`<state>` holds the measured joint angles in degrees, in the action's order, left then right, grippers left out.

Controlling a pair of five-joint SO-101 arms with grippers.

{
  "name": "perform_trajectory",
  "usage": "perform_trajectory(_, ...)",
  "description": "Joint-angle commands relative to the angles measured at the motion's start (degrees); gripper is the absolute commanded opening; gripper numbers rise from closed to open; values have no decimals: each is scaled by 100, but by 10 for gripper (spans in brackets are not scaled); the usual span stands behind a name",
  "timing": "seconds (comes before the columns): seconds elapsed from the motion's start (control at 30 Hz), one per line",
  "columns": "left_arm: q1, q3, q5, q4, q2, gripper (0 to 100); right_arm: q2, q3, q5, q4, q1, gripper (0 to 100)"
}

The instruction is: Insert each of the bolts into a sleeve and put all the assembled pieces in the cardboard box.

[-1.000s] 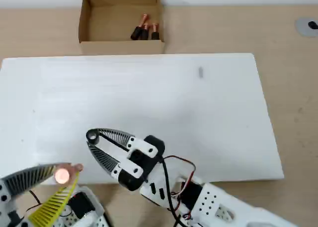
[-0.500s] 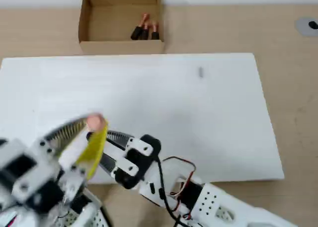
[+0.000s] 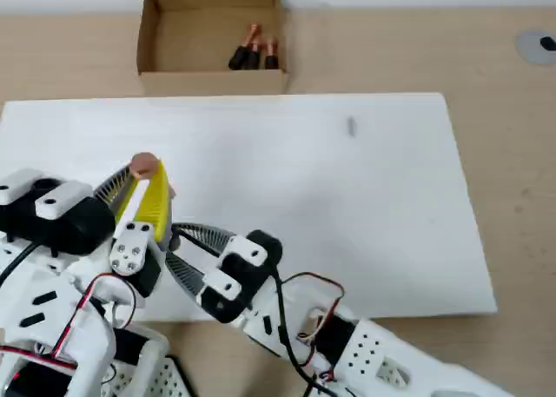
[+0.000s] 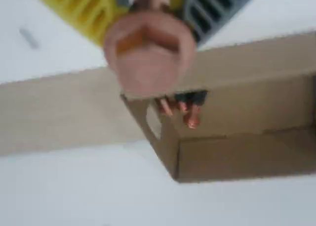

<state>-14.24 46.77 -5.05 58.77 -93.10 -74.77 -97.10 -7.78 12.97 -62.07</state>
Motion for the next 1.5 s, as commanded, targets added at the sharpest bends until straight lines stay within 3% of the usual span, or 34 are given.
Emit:
perform_trajectory(0.0,70,-246,308,53,-13,6,4,382,-9,18,101,9)
perform_trajectory(0.3,44,-1029,448,70,31,6,13,347,-9,9,110,9)
perform_trajectory(0.53,-431,-1679,352,1037,171,6,13,233,-9,18,514,9)
perform_trajectory(0.67,-668,-1908,246,1196,224,6,13,259,-9,18,523,9)
perform_trajectory(1.0,-774,-1398,158,1292,215,6,13,488,-9,18,541,9)
perform_trajectory(1.47,-765,-1371,-519,1292,189,6,13,620,255,9,541,9)
